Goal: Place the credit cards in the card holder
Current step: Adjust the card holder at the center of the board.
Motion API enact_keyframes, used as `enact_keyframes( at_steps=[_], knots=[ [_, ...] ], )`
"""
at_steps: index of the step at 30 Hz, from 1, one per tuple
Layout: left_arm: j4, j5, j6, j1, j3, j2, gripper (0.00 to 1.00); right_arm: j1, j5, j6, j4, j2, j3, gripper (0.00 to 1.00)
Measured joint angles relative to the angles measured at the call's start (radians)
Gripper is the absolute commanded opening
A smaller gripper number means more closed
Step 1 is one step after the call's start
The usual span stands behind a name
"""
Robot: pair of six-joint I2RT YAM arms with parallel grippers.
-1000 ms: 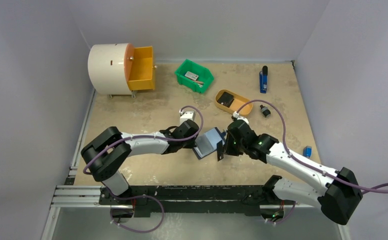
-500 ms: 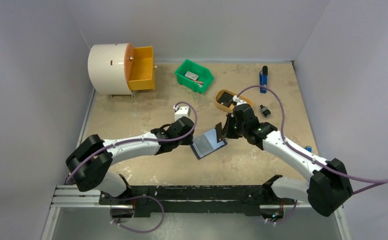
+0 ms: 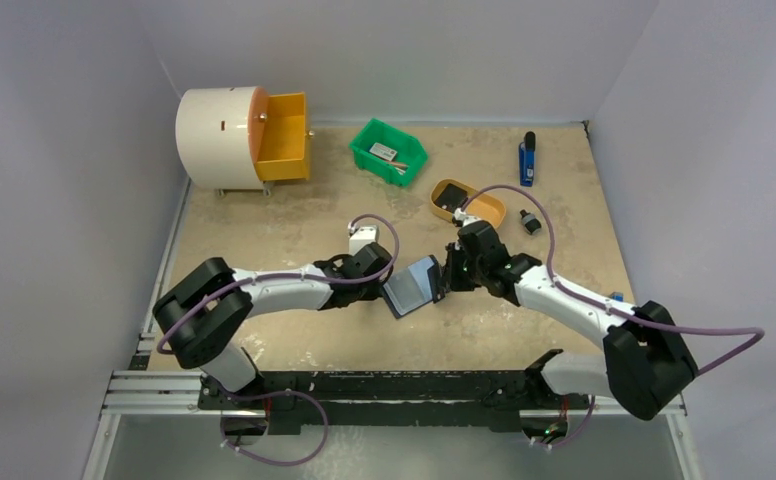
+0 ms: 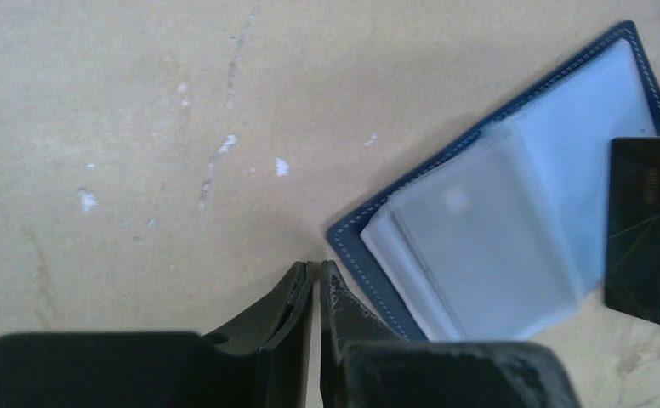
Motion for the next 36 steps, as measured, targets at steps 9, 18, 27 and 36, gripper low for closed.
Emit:
enact_keyframes(
  at_steps=[9, 18, 27, 36],
  knots=[
    [0.018, 0.005, 0.004, 0.000, 0.082, 0.079, 0.05, 0.100, -0.002, 0.068, 0.053, -0.020, -0.058, 0.00],
    [-0.005, -0.036, 0.018, 0.004, 0.097, 0.087, 0.04, 0.142, 0.052, 0.151, 0.016, -0.040, -0.060, 0.00],
    [-0.062, -0.094, 0.018, 0.004, 0.062, -0.097, 0.05, 0.142, 0.071, 0.227, -0.005, -0.195, -0.061, 0.00],
    [-0.018, -0.092, -0.013, 0.006, 0.054, -0.092, 0.00, -0.010, -0.060, 0.330, 0.264, -0.190, -0.164, 0.00]
  ],
)
